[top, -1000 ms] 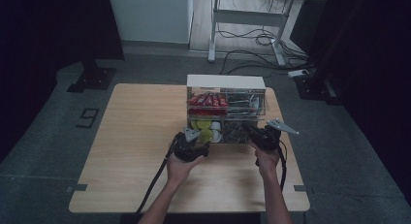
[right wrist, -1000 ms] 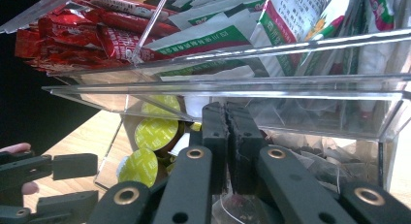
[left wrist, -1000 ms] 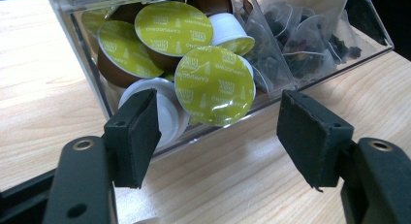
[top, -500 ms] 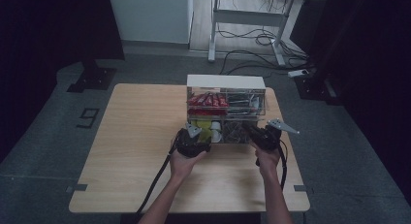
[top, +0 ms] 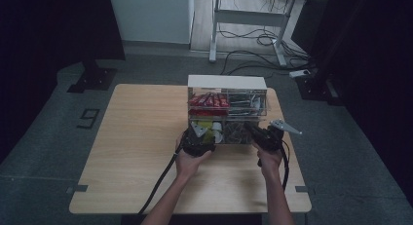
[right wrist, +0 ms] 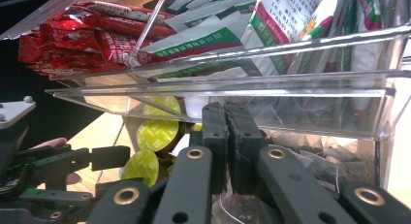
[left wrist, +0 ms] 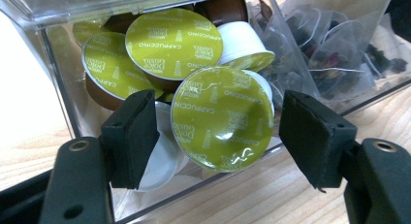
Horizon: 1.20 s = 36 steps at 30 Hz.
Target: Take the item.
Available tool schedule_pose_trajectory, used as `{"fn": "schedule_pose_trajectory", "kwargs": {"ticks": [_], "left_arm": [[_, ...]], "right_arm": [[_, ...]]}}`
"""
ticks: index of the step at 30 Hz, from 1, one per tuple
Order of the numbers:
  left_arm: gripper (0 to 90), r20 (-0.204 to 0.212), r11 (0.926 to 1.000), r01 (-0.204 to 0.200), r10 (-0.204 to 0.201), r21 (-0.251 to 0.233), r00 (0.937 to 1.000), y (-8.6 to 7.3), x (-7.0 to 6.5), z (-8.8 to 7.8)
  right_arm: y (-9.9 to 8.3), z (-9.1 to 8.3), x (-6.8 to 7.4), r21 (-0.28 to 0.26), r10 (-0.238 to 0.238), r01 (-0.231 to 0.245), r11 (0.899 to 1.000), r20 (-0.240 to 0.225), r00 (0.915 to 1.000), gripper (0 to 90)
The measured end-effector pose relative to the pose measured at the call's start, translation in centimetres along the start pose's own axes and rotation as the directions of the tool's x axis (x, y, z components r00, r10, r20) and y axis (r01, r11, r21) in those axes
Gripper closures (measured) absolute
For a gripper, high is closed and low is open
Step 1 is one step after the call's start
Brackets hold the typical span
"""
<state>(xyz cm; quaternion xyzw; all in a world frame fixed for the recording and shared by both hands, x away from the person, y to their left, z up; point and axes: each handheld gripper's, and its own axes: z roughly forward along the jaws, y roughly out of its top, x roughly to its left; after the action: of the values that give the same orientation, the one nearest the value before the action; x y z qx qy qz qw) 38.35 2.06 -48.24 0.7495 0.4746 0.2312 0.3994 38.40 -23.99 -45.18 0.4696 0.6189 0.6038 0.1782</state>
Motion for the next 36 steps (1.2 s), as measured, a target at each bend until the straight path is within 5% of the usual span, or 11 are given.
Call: {"fn": "schedule_pose_trajectory", "kwargs": {"ticks": [11, 23, 36], "left_arm": [[31.0, 0.007, 1.0000, -0.003, 0.003, -0.001, 1.0000, -0.1, -0.9, 0.7], [38.4, -0.055, 0.9997, -0.015, 0.014, -0.018, 0.9984, -0.3, -1.5, 0.8], [38.9, -0.034, 0.9985, -0.004, 0.002, -0.055, 0.9994, -0.3, -1.6, -0.4]], "right_arm": [[0.0, 0.0, 0.0, -0.002, 0.002, -0.002, 1.000, -0.001, 1.0000, 86.6], [0.0, -0.1, 0.1, -0.001, -0.008, 0.008, 1.000, 0.007, 0.9999, 86.5], [0.0, -0.1, 0.1, 0.000, -0.010, 0.010, 1.000, 0.009, 0.9999, 86.4]]}}
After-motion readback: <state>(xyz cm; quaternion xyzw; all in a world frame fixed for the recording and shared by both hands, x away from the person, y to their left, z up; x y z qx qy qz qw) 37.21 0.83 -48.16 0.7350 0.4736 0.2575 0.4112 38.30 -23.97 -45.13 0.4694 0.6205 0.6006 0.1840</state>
